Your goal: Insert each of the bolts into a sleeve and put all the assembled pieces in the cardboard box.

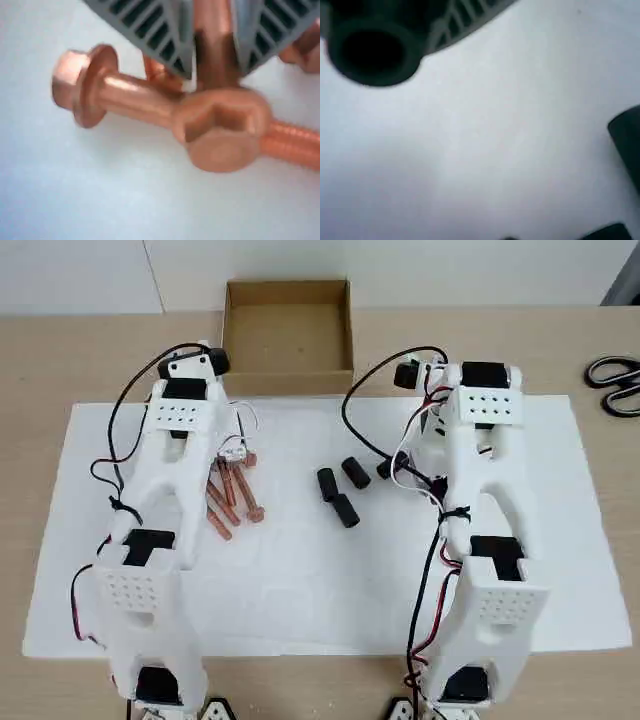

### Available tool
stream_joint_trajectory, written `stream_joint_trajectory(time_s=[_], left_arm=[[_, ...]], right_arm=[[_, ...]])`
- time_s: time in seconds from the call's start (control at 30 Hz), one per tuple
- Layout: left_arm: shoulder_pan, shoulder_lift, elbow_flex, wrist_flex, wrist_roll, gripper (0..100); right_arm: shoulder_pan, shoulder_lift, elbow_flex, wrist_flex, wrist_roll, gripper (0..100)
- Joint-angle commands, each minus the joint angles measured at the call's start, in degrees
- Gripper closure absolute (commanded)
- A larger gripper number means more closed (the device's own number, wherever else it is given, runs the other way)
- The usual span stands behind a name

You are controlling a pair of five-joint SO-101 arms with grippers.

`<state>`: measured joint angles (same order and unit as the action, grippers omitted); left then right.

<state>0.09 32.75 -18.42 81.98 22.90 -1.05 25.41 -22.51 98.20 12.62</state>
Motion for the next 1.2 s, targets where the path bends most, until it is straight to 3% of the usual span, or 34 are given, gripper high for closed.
stream_joint_trajectory(time_s=[0.0, 0.43, 0.77, 0.9, 1.17], left_arm=[[0.1, 0.6, -2.5, -1.4, 0.0, 96], [2.5, -11.5, -2.9, 2.5, -3.1, 99], [5.9, -24.7, -2.5, 9.9, -12.0, 99], [3.0, -28.1, -1.4, 18.5, -16.3, 99], [-10.2, -28.6, 14.7, 13.5, -21.2, 99]], right_arm=[[0.6, -3.6, -0.2, 0.7, 0.5, 99.4], [0.6, -3.6, -0.2, 0.7, 0.7, 99.4], [0.6, -3.6, -0.2, 0.7, 0.5, 99.4], [0.6, -3.6, -0.2, 0.8, 0.5, 99.4], [0.2, -3.6, -0.2, 0.8, 0.4, 99.4]])
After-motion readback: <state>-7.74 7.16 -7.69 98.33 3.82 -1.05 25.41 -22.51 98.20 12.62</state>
